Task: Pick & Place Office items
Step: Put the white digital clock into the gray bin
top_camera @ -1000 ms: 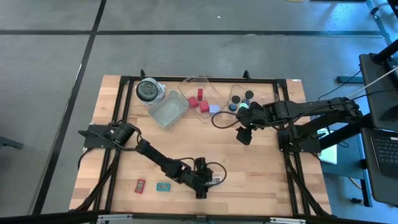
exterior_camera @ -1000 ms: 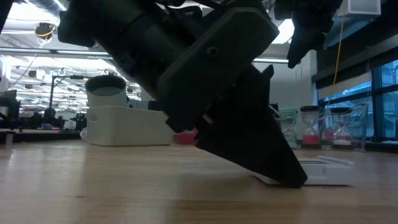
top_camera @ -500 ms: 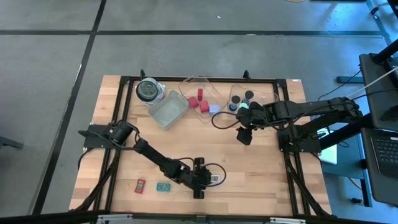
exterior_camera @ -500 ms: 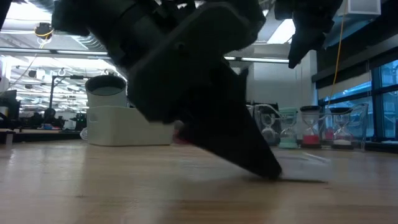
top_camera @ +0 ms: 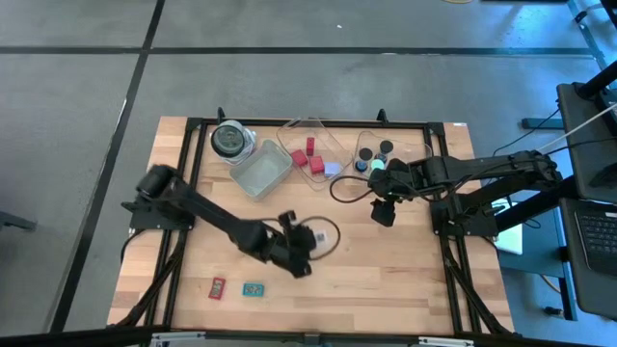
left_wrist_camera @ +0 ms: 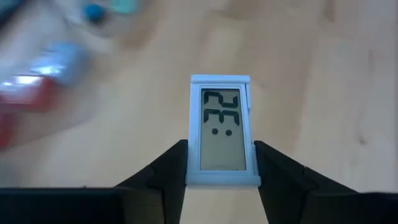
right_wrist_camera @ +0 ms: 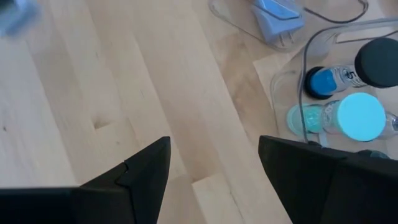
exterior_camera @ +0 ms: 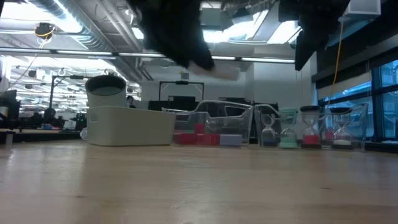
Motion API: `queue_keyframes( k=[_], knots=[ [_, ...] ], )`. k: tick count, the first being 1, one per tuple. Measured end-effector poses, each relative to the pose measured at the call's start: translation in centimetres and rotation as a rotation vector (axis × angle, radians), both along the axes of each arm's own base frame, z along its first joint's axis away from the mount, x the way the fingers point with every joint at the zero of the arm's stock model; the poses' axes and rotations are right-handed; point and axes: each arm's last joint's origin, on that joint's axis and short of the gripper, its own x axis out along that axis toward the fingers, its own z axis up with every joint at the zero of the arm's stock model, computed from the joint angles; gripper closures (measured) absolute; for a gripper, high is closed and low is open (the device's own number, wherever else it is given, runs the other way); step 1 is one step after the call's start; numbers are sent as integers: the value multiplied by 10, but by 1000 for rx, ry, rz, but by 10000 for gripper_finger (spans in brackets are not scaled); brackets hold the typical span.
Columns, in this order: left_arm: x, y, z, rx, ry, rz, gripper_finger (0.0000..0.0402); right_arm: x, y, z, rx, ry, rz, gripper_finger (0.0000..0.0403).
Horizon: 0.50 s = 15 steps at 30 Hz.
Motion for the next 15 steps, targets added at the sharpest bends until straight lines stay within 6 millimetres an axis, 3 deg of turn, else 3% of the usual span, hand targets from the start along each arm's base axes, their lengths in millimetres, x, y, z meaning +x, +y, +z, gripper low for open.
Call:
queue_keyframes(
  k=[8,15],
  knots=[
    [-42,53,61,109,28,175,247,0,-2,0,-68,4,24,154],
    [-72,106,77,194,167,386,247,0,-2,0,-91,10,54,154]
  ],
)
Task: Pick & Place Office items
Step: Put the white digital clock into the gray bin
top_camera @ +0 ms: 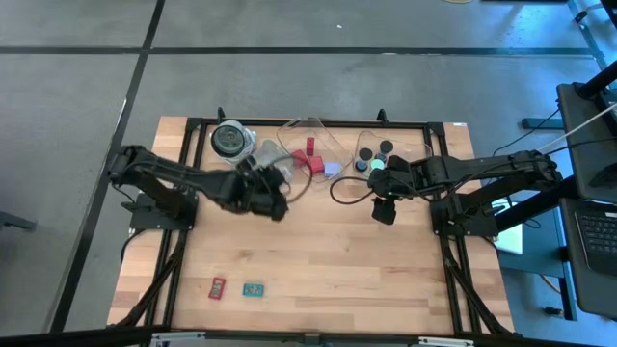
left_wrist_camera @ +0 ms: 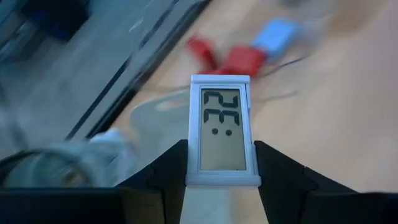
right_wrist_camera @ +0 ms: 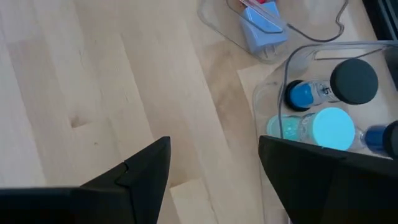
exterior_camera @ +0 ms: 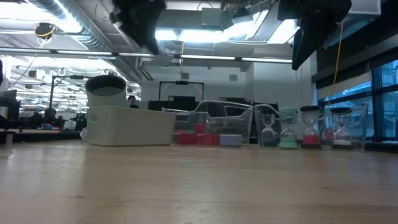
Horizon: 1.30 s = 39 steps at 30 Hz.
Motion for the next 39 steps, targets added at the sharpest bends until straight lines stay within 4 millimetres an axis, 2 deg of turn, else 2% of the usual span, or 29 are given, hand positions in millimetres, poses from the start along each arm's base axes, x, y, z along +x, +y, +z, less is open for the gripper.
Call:
queue_keyframes(
  k=[5,13,18,26,30,39],
  knots=[
    [-7,32,-9,-20,98,129,247,0,-2,0,-57,-1,-4,154],
    [-21,63,-52,-97,233,229,247,0,-3,1,-108,-7,-10,154],
    [-30,71,-77,-167,271,255,247,1,-3,1,-108,-10,-11,154],
    [-35,76,-111,-298,255,198,247,3,-4,3,-159,-38,-36,154],
    [-36,80,-118,-342,241,176,247,4,-5,4,-192,-62,-53,154],
    [-37,85,-118,-345,250,173,241,7,-7,6,-251,-97,-85,154]
  ],
)
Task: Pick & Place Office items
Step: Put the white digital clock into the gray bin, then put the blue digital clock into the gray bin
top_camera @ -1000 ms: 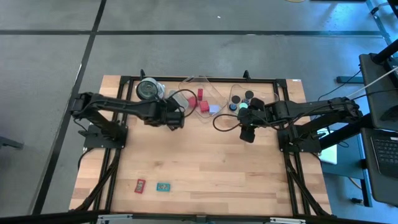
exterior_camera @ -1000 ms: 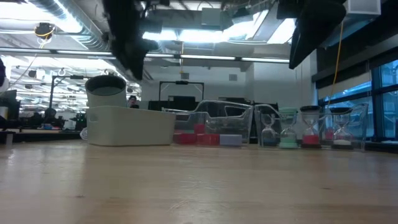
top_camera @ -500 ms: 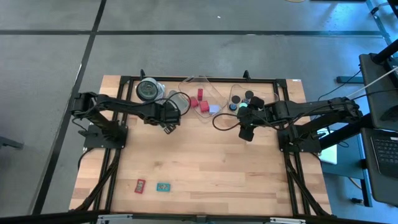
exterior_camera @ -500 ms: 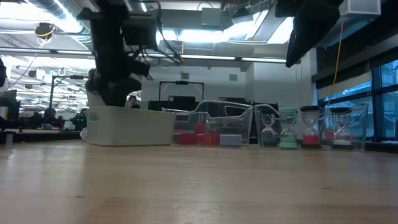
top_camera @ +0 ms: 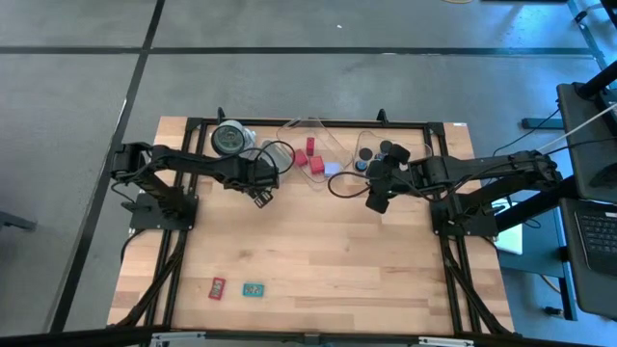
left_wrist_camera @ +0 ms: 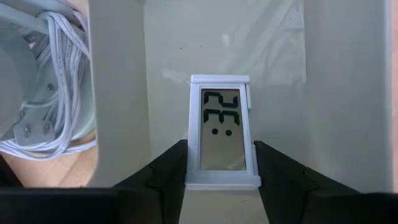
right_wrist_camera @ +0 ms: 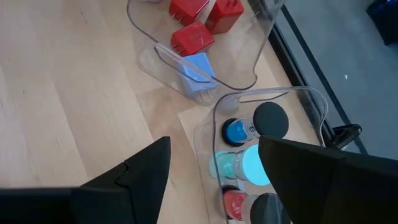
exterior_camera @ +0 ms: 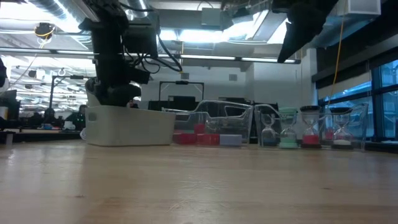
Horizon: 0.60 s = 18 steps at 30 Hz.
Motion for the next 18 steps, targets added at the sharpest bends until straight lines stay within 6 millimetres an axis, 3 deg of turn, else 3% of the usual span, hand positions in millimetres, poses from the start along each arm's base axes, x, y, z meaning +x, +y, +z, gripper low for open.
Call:
queue_keyframes(
  k=[18],
  knots=[
    [0,0,1,-11,-27,72,212,0,0,0,3,2,2,154]
  ],
)
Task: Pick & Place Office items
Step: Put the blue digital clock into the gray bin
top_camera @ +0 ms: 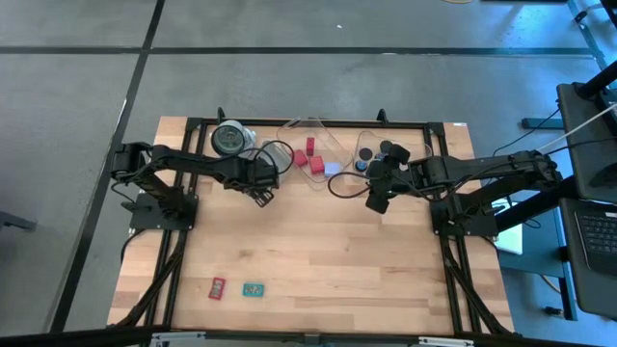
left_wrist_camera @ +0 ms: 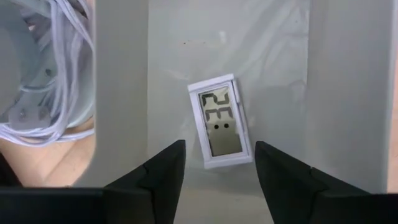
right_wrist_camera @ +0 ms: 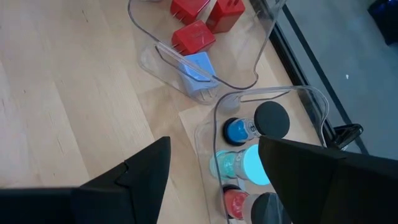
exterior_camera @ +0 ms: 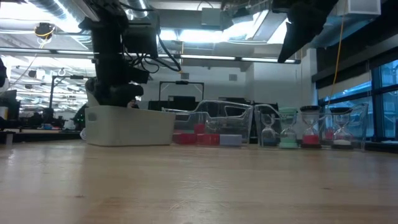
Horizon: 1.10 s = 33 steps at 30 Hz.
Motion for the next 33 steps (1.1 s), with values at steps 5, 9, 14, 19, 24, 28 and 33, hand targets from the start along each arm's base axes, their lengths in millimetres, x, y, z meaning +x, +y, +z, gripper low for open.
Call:
queue_keyframes(
  k=[5,9,14,19,24,28,33],
  knots=[
    [8,1,17,7,-10,-15,186,0,0,0,0,0,0,154],
    [19,-2,38,11,-52,-57,167,0,0,0,16,2,8,154],
    [31,-23,57,-85,-134,-173,163,0,0,0,17,2,8,154],
    [36,-67,64,-239,-173,-333,166,0,0,0,17,2,8,154],
    [28,-127,64,-317,-170,-499,166,0,0,0,17,2,8,154],
    [15,-176,65,-345,-206,-628,166,0,0,0,17,2,8,154],
    [0,-227,58,-311,-251,-770,166,0,0,0,17,2,8,154]
  ],
)
